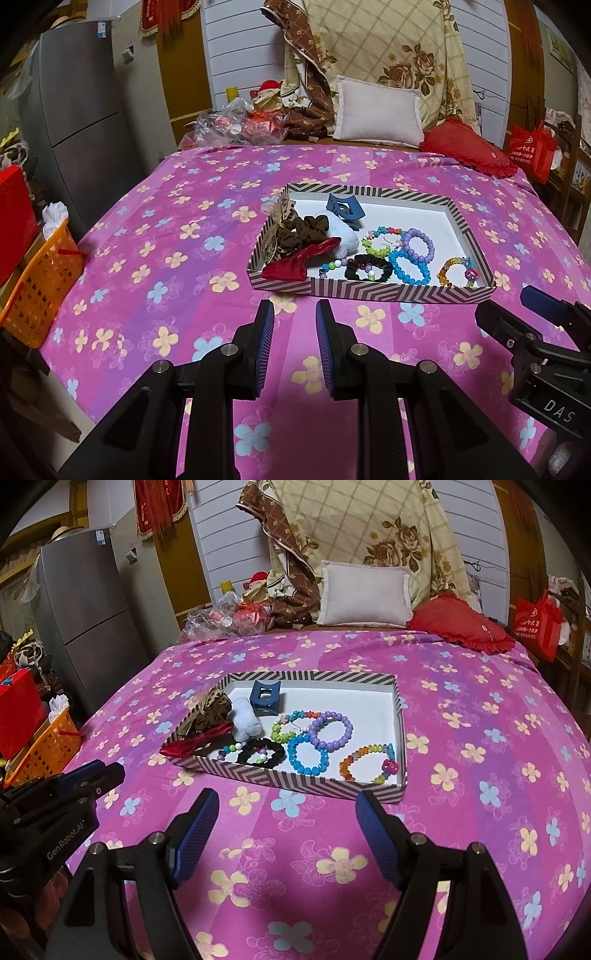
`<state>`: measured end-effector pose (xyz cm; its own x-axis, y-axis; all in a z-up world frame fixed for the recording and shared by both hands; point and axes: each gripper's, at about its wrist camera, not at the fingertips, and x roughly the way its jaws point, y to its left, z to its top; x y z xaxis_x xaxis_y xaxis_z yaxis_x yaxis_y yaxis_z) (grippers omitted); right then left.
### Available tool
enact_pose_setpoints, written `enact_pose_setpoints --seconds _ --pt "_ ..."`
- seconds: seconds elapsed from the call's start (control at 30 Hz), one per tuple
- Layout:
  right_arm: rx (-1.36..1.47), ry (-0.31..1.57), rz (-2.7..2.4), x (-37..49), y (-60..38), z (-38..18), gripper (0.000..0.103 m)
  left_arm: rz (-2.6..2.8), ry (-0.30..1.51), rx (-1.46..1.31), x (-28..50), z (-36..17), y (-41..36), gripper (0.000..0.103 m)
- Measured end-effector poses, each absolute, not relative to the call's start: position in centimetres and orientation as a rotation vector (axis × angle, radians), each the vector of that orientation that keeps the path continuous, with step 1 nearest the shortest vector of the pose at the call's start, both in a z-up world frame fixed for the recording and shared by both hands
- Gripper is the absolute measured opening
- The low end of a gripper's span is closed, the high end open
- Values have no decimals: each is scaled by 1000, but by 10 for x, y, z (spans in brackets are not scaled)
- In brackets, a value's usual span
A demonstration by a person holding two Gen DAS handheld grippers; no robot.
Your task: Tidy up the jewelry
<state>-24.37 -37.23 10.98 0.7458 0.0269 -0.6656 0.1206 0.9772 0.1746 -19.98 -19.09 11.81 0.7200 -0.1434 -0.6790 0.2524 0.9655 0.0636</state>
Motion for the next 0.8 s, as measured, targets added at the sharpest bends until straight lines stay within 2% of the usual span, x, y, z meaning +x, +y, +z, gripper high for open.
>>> enact_pose_setpoints --seconds 0.53,0.8 --pt "195 723 -64 -241 -377 115 80 -238 715 149 -196 122 -204 27" --pt "207 738 -76 -238 -386 107 81 -251 759 124 -186 113 -199 27"
